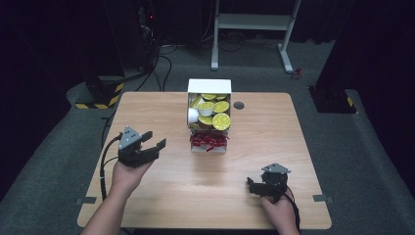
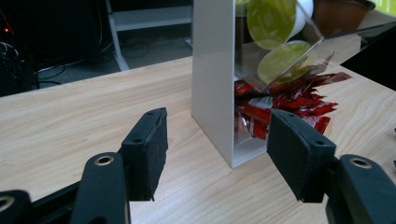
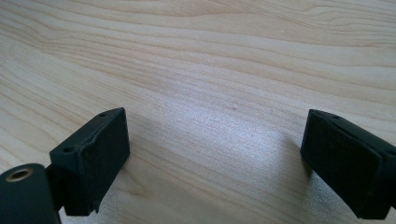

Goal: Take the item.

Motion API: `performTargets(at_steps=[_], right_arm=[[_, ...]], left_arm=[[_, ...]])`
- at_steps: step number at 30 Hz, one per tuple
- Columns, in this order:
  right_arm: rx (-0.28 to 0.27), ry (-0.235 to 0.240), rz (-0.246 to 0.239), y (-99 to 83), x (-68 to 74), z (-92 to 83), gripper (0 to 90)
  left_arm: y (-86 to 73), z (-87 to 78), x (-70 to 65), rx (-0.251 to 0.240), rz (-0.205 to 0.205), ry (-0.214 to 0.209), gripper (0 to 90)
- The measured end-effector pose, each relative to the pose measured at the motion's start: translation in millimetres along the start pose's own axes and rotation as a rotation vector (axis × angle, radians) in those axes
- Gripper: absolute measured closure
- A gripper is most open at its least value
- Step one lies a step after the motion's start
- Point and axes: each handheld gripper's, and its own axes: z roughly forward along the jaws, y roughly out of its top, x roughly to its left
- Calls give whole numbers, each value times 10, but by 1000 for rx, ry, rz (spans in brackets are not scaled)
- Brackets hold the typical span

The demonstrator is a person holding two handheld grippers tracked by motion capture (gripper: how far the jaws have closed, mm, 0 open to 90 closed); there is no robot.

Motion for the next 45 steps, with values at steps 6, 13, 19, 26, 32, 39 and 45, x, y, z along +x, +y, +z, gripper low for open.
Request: performTargets(at_steps=[6, 13, 19, 26, 32, 39, 45], right_arm=[[-2, 0, 3, -4, 1, -2, 79], [-1, 5, -1, -6, -1, -6, 79], [0, 4, 3, -6, 2, -6, 78], [0, 3, 5, -5, 3, -6, 78], [0, 4, 6, -5, 5, -7, 78], [-1, 4, 8, -7, 9, -9, 79], [0, 7, 3, -11, 12, -13, 78]], left_arm=[[141, 63, -27, -8, -35, -11, 395], [412, 126, -148, -69, -25, -25, 394], [558, 190, -203, -87, -25, -46, 386], [748, 289, -252, -114, -20, -59, 375], [868, 384, -295, -120, -17, -66, 355], [972, 522, -353, -119, -19, -69, 338], [1050, 646, -413, -107, -8, -78, 333]])
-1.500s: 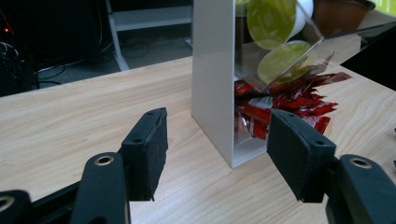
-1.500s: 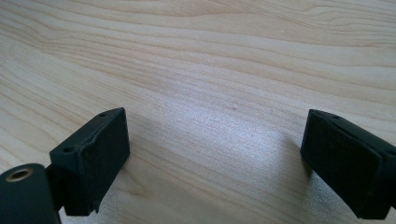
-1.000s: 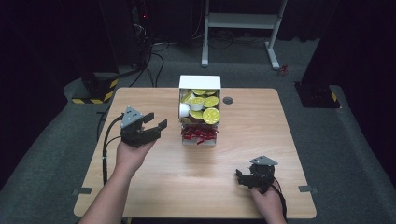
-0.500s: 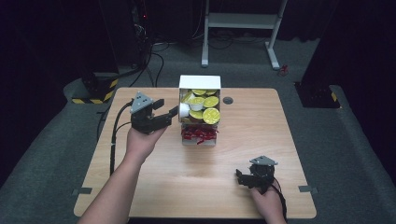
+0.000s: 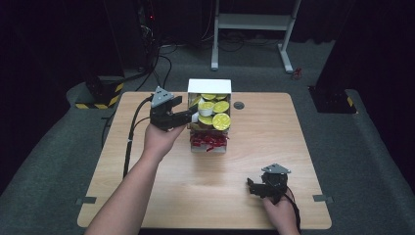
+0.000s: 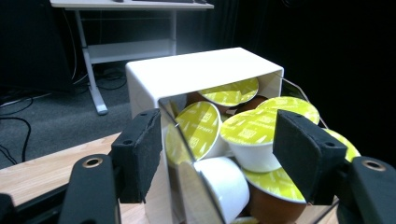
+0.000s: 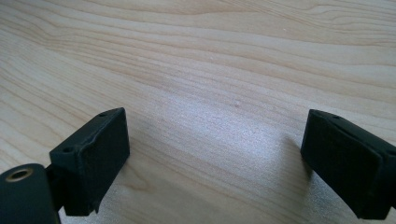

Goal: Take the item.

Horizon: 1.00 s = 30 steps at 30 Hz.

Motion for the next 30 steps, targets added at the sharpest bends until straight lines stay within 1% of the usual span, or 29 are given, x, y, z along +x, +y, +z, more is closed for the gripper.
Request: performTargets(at_steps=[2, 4, 10, 14, 17, 20, 24, 26, 27, 30], right_arm=[[0, 0, 0, 0, 0, 0, 78], [-1, -1, 1, 0, 1, 1, 78], [0, 0, 1, 0, 1, 0, 78], [0, 0, 0, 0, 1, 0, 78], [1, 0, 3, 0, 3, -1, 78], [2, 0, 4, -1, 5, -2, 78], [2, 0, 4, -1, 5, -2, 78], [2, 0, 4, -1, 5, -2, 78], [2, 0, 5, -1, 5, -2, 78], [2, 5, 1, -1, 6, -2, 78]], left_arm=[[18, 43, -15, -1, 4, -1, 332], [40, 91, -31, -10, -6, -7, 331], [11, 169, -78, 6, 6, -4, 328], [-15, 146, -102, 5, 15, -2, 325], [-61, 122, -110, 5, 33, 22, 322], [-106, 99, -106, 2, 32, 19, 319], [-139, 95, -118, 14, 46, 30, 315], [-150, 91, -136, 18, 66, 37, 313], [-163, 79, -165, 22, 92, 56, 312], [-174, 64, -174, 15, 98, 62, 310]])
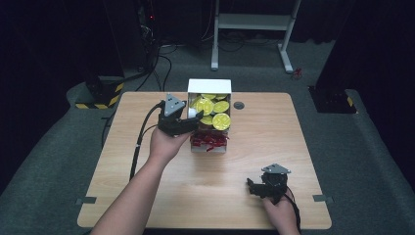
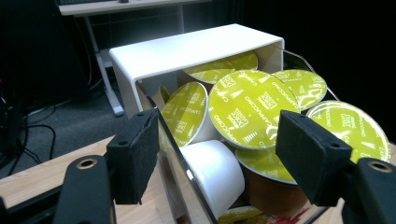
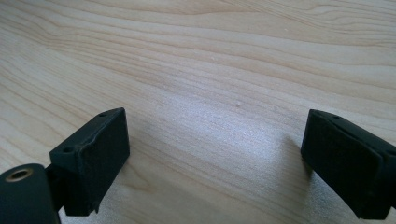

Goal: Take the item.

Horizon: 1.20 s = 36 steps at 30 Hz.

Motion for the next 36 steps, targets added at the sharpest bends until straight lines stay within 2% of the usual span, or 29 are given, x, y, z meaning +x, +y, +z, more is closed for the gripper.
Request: performTargets(at_steps=[6, 10, 13, 18, 25, 30, 36], right_arm=[[-2, 6, -13, -2, 2, -1, 78], [-2, 7, -13, -2, 2, -1, 78], [-2, 7, -14, -2, 2, -1, 78], [-3, 10, -17, -2, 4, 0, 78], [-3, 10, -17, -2, 3, 0, 78], [-2, 10, -19, -2, 2, -1, 78], [-2, 10, -19, -3, 2, -1, 78]], left_arm=[[2, -50, 9, -15, -8, -5, 312], [42, -106, 6, -32, -17, -25, 315], [62, -111, -21, -33, -10, -44, 315], [66, -54, -31, -21, -23, -72, 315], [141, -42, -63, -38, -26, -100, 315], [223, 0, -78, -30, -9, -98, 307], [228, 99, -88, -6, 2, -93, 293]])
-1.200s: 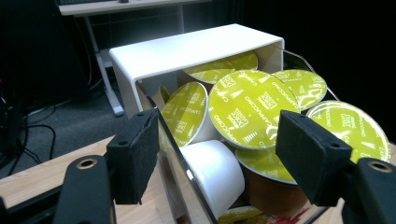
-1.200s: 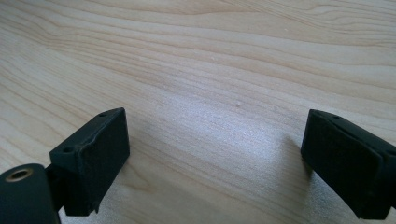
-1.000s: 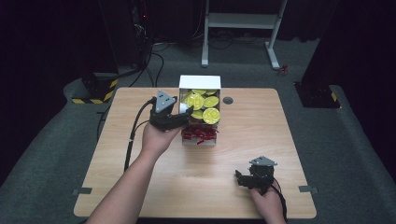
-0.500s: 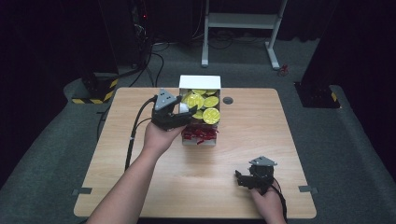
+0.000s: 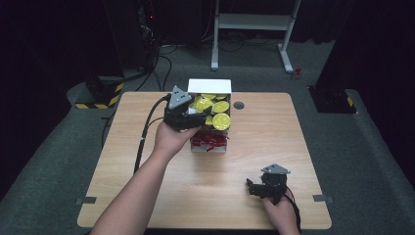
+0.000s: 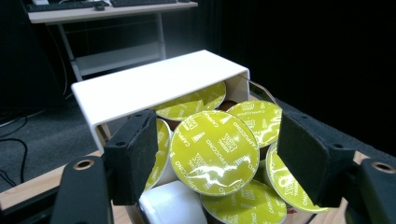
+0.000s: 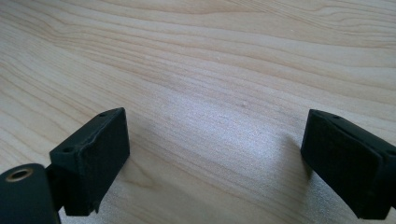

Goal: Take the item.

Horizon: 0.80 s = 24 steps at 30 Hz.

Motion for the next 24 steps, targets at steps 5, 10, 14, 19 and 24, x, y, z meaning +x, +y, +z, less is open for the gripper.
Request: performTargets(at_steps=[5, 10, 14, 19, 24], right_arm=[[0, 0, 0, 0, 0, 0, 79], [0, 0, 0, 0, 0, 0, 79], [0, 1, -1, 0, 0, 0, 79], [3, 6, -2, -2, 7, -4, 79], [3, 6, -2, -2, 7, -4, 79]], left_arm=[[-37, 94, -37, 34, 20, 9, 287], [-71, 141, -46, 43, 22, 12, 288], [-96, 154, -49, 38, 32, 18, 302], [-121, 153, -68, 29, 46, 31, 307], [-140, 144, -72, 20, 45, 47, 350]])
